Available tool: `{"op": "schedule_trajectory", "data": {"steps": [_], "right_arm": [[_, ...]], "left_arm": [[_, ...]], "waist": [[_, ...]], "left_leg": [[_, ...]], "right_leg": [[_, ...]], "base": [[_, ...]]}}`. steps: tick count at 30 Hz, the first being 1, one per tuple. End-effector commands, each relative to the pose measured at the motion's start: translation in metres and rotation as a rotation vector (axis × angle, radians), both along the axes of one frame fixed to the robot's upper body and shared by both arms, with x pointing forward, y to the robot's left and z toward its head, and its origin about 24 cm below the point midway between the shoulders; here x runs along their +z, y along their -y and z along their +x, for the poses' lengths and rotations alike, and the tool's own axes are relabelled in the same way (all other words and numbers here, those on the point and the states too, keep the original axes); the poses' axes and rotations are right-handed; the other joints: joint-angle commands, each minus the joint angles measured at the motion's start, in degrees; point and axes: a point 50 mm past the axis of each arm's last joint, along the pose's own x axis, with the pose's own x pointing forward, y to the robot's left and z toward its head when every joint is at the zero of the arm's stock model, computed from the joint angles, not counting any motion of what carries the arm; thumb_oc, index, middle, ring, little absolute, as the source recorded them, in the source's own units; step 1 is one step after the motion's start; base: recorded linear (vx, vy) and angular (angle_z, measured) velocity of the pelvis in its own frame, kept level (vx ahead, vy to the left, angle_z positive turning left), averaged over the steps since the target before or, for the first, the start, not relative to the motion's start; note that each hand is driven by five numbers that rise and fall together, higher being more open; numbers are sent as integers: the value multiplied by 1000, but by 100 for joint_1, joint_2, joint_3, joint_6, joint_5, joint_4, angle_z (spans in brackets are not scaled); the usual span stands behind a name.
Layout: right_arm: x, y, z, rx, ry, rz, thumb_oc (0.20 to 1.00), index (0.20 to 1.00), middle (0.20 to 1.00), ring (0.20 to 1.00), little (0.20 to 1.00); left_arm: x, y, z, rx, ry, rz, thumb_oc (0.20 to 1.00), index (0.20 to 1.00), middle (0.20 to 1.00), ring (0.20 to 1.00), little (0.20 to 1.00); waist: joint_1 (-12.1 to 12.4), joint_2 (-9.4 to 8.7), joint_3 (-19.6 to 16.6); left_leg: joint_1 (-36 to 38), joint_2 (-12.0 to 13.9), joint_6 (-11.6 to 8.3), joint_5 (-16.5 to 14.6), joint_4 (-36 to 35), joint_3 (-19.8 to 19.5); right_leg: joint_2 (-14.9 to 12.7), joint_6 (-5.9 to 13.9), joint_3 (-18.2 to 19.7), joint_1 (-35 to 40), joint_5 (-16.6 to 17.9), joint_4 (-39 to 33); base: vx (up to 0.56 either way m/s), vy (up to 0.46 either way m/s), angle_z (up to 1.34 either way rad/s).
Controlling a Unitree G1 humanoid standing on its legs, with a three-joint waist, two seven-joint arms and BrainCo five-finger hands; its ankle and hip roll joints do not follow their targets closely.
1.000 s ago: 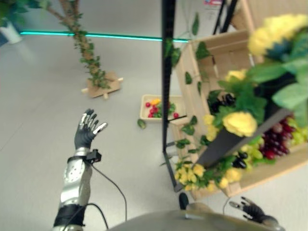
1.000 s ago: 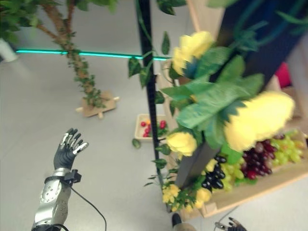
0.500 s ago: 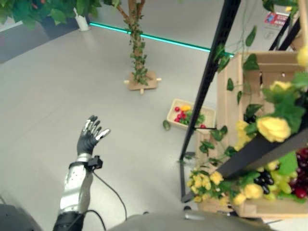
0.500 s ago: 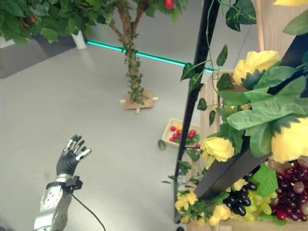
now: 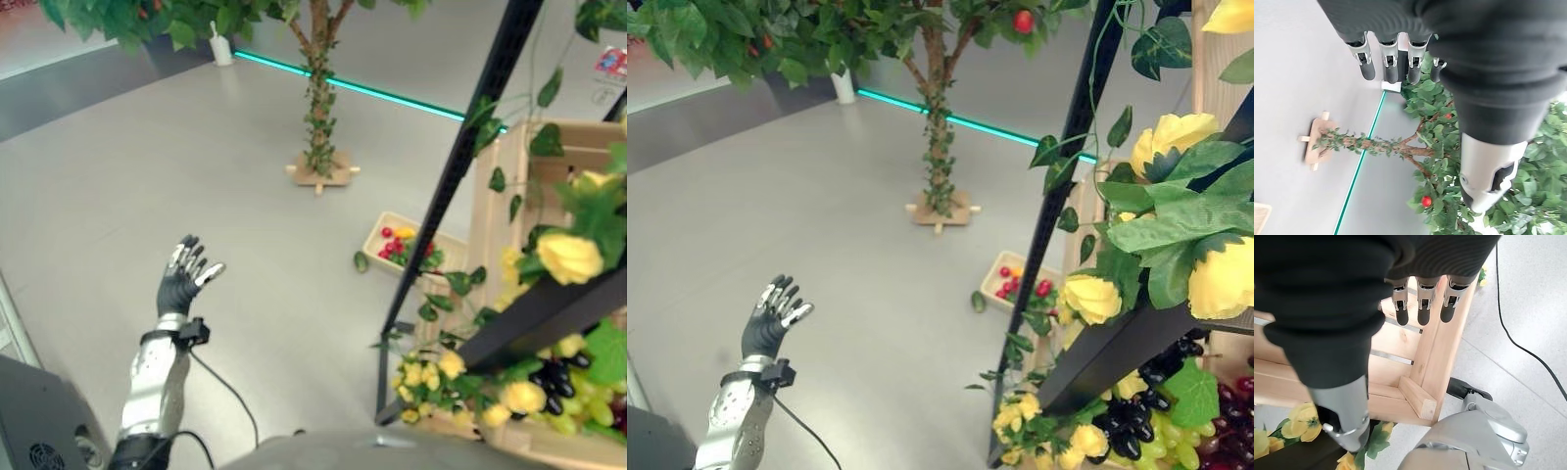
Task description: Pick up the fruits from the basket on one side to the basket on the other side
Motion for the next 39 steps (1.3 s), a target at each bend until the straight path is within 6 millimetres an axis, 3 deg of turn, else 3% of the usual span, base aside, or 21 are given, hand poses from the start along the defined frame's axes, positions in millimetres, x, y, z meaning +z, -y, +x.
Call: {"op": "schedule_trajectory", "data": {"steps": [1,4,7,8,10,11,15,18,21,26,34,37,38,39], "right_arm": [[2,5,12,-65,44,-16,1000,1000,1000,1000,1000],[5,11,15,-71,61,-32,1000,1000,1000,1000,1000],[12,22,21,-85,96,-61,1000,1000,1000,1000,1000],[14,26,26,-88,117,-68,1000,1000,1000,1000,1000],[17,29,31,-89,134,-70,1000,1000,1000,1000,1000],[18,32,30,-97,136,-77,1000,1000,1000,1000,1000],[17,33,22,-132,119,-76,1000,1000,1000,1000,1000],[16,33,18,-167,124,-69,1000,1000,1000,1000,1000],[14,29,18,-173,121,-61,1000,1000,1000,1000,1000],[11,18,25,-152,128,-24,1000,1000,1000,1000,1000],[14,20,33,-168,162,-31,1000,1000,1000,1000,1000],[18,19,45,-135,197,-34,1000,1000,1000,1000,1000],[19,18,52,-130,219,-27,1000,1000,1000,1000,1000],[21,16,56,-121,239,-17,1000,1000,1000,1000,1000]], "left_arm": [[44,-3,17,-22,196,64,1000,1000,1000,1000,1000],[48,-4,17,-29,209,72,1000,1000,1000,1000,1000],[52,-1,21,-39,231,78,1000,1000,1000,1000,1000],[55,0,24,-43,245,80,1000,1000,1000,1000,1000],[58,1,25,-59,253,85,1000,1000,1000,1000,1000],[58,3,26,-71,256,82,1000,1000,1000,1000,1000],[59,6,27,-84,260,79,1000,1000,1000,1000,1000],[61,7,31,-81,266,78,1000,1000,1000,1000,1000],[59,3,30,-72,254,89,1000,1000,1000,1000,1000],[59,-7,23,-34,243,104,1000,1000,1000,1000,1000],[56,-4,23,-56,234,91,1000,1000,1000,1000,1000],[60,-4,24,-68,246,106,1000,1000,1000,1000,1000],[61,-5,25,-69,249,109,1000,1000,1000,1000,1000],[62,-4,27,-74,251,109,1000,1000,1000,1000,1000]], "waist": [[61,-229,104],[75,-198,292],[87,-182,519],[60,-238,586],[-45,-409,524],[-84,-445,477],[-234,-385,341],[-485,-262,282],[-521,-237,289],[-463,-290,343],[-478,-378,388],[-529,-438,472],[-575,-426,508],[-583,-376,533]], "left_leg": [[-488,-175,-55,-401,621,35],[-713,-135,-146,-229,684,-110],[-1093,-95,-362,216,578,-269],[-1240,-144,-369,127,757,-245],[-1179,-236,-221,-469,1466,1],[-1069,-156,-182,-680,1761,118],[-303,113,-128,-1224,1732,73],[-55,476,-158,-1134,1015,521],[205,628,-190,-1067,587,967],[403,477,8,-1172,305,1308],[159,-93,319,-1495,808,1526],[24,-349,399,-1453,883,1572],[-23,-359,410,-1413,886,1569],[-134,-357,453,-1338,917,1516]], "right_leg": [[31,20,-94,-293,-780,677],[122,-43,-165,-379,-765,611],[141,-63,-292,-576,-732,550],[58,-59,-296,-752,-698,611],[-111,-15,-257,-1096,-572,711],[-141,-19,-287,-1155,-554,714],[-112,-14,-270,-1209,-505,732],[-243,45,-432,-1407,-422,913],[-244,76,-413,-1460,-374,1097],[-339,256,-206,-1787,-89,1219],[-723,614,79,-1836,511,987],[-953,867,337,-1972,1052,774],[-995,916,506,-2038,1106,776],[-968,888,838,-2079,877,983]], "base": [[-92,-97,50],[-136,-84,46],[-219,-36,38],[-265,-5,44],[-231,-9,26],[-132,-1,30],[-14,42,18],[-56,160,27],[-30,162,54],[-72,123,-44],[-82,190,-20],[-148,204,-32],[-208,154,-41],[-290,212,-26]]}}
